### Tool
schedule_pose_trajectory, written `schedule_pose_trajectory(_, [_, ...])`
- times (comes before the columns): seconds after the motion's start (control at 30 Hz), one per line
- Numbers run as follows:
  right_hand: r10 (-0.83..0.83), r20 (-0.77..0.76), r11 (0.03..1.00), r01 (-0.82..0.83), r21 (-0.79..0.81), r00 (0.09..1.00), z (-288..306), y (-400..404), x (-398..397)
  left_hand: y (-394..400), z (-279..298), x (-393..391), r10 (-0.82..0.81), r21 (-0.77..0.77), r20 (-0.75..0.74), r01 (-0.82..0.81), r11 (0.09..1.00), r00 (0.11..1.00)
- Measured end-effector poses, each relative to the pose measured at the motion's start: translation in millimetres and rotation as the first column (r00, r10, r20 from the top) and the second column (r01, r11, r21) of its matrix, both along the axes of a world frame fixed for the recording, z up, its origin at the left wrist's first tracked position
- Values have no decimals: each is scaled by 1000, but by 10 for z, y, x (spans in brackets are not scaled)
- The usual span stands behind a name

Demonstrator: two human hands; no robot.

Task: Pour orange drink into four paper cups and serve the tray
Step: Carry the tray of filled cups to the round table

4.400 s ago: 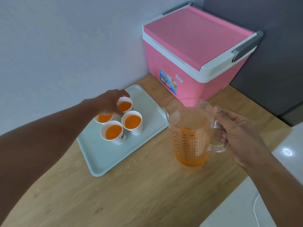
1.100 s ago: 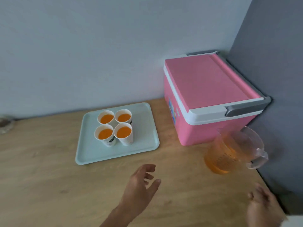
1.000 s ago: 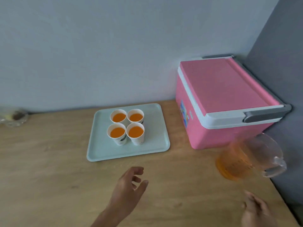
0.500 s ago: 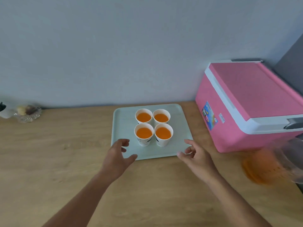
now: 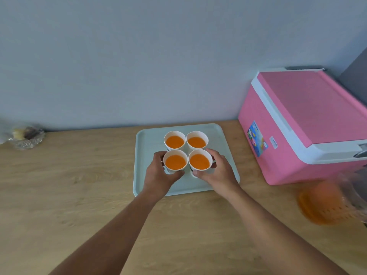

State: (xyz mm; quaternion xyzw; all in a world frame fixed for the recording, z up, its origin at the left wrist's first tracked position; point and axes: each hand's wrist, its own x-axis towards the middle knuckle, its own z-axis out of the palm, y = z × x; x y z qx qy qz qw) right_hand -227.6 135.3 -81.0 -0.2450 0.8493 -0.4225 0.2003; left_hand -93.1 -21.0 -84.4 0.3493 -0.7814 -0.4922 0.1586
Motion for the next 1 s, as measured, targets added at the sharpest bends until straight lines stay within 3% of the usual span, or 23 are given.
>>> schedule_pose_trajectory(0.27, [55, 7, 998, -55, -38, 998, 3, 46, -133, 63, 30, -44, 5, 26, 28, -5, 1000, 1000])
schedule_pose_trajectory(0.4, [119, 44, 992, -118, -42, 992, -24, 91, -196, -61, 69, 5, -137, 23, 107, 135, 991, 985])
schedule_pose_trajectory(0.47, [180, 105, 983, -182, 9, 978, 3, 151, -281, -233, 83, 45, -217, 93, 153, 204, 975, 964])
schedule_pose_trajectory(0.57, [233, 202, 964, -253, 76, 951, 50, 223, -457, -527, 120, 79, -109, 231, 98, 84, 969, 989])
schedule_pose_trajectory(0.7, [235, 321, 965, -261, 40, 917, 103, 160, -605, -668, 262, -111, 40, 421, -11, -31, 907, 999])
schedule_pose_trajectory(1.0, [385, 309, 913, -409, 12, 870, 39, 40, -589, -567, 246, -506, -22, 384, 38, 6, 923, 999])
